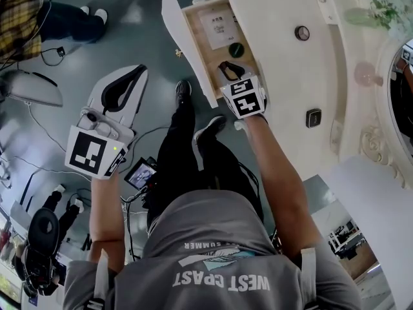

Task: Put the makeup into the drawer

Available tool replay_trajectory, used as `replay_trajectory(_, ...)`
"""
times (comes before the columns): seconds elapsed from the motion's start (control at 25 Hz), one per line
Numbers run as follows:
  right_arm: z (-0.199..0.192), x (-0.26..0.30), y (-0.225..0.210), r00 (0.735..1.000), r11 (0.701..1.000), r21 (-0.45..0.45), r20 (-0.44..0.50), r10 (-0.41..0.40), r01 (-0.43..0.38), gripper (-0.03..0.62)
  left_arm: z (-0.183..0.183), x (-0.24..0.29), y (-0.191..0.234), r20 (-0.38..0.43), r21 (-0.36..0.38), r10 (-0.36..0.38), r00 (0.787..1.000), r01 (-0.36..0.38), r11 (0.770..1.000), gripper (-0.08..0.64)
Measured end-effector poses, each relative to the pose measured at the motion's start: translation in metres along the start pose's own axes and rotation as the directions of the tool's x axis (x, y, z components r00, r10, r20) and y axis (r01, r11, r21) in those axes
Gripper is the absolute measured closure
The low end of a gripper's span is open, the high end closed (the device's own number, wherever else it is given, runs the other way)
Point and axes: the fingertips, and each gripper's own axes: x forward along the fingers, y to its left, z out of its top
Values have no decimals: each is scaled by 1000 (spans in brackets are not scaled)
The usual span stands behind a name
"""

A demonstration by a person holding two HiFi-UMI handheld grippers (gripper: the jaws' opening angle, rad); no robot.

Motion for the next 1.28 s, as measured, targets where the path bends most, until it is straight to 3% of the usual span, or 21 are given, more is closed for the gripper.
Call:
replay_trajectory(0.28,-12,11,1,999,1000,-3,-47,6,-6,499,-2,7,7,-10,-8,-3,1000,3,1000,558)
replay_trajectory(0.76,-29,4,2,999,1000,-2,-51,-1,1,485,2,7,1,-7,3,-8,1000,8,1000,558)
replay_trajectory(1.04,-25,-19,5,1000,1000,0,-15,-13,13,458,15,0,-11,5,27,-3,1000,3,1000,558)
replay_trajectory(1.28,-5,-56,5,997,1000,7,75,-28,27,453,35,-10,-27,23,61,3,1000,-4,998,558)
